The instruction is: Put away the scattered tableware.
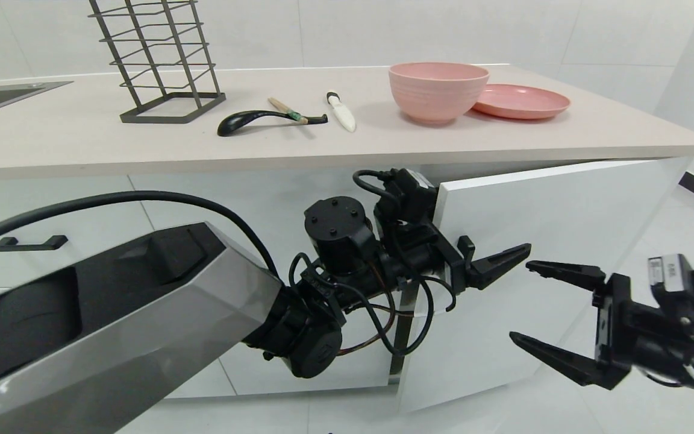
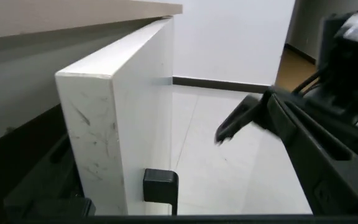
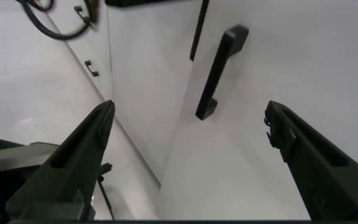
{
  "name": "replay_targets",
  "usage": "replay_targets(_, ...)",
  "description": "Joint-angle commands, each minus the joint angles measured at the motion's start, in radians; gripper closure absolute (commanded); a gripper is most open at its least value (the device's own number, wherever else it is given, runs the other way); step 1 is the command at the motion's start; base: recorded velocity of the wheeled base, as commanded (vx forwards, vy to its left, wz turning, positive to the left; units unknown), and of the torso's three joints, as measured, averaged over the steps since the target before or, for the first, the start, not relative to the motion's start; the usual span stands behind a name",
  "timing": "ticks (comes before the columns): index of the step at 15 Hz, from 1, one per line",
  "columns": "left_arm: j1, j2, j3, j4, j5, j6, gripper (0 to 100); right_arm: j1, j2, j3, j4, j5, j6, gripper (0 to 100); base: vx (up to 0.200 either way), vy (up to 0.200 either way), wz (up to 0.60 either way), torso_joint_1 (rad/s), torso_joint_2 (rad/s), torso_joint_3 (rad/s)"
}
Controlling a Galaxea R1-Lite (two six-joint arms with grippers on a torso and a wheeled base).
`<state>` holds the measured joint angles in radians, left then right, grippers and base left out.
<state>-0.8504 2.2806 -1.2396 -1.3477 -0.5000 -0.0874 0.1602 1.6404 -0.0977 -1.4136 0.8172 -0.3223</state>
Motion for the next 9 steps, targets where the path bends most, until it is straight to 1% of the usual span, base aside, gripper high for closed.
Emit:
replay_targets(1,0.001,0.010,-0.003,-0.001,0.006,0.000,0,-0.021,-0.294,0.098,0.022,-0.004,0.002,0,0.000,0.000,0.00,0.000,0.00,0.000)
replay_targets(2,-0.001,0.019,-0.004,0.001,0.020,0.000,0,-0.025,-0.363,0.096,0.024,-0.012,0.002,0,0.000,0.000,0.00,0.000,0.00,0.000)
replay_targets(3,-0.007,0.028,-0.003,0.002,0.043,0.000,0,-0.039,-0.379,0.098,0.027,-0.033,-0.001,0,0.000,0.000,0.00,0.000,0.00,0.000)
replay_targets(4,-0.012,0.039,0.000,-0.002,0.052,0.000,0,-0.041,-0.384,0.093,0.022,-0.040,0.000,0,0.000,0.000,0.00,0.000,0.00,0.000)
replay_targets(5,-0.016,0.048,0.005,-0.010,0.055,0.002,0,-0.045,-0.415,0.050,0.021,-0.041,0.002,0,0.000,0.000,0.00,0.000,0.00,0.000)
replay_targets(7,-0.018,0.065,0.011,-0.047,0.055,0.000,0,-0.082,-0.475,-0.065,0.022,-0.041,0.008,0,0.000,0.000,0.00,0.000,0.00,0.000)
replay_targets(9,-0.022,0.068,0.025,-0.056,0.055,0.002,0,-0.097,-0.491,-0.097,0.021,-0.041,0.009,0,0.000,0.000,0.00,0.000,0.00,0.000)
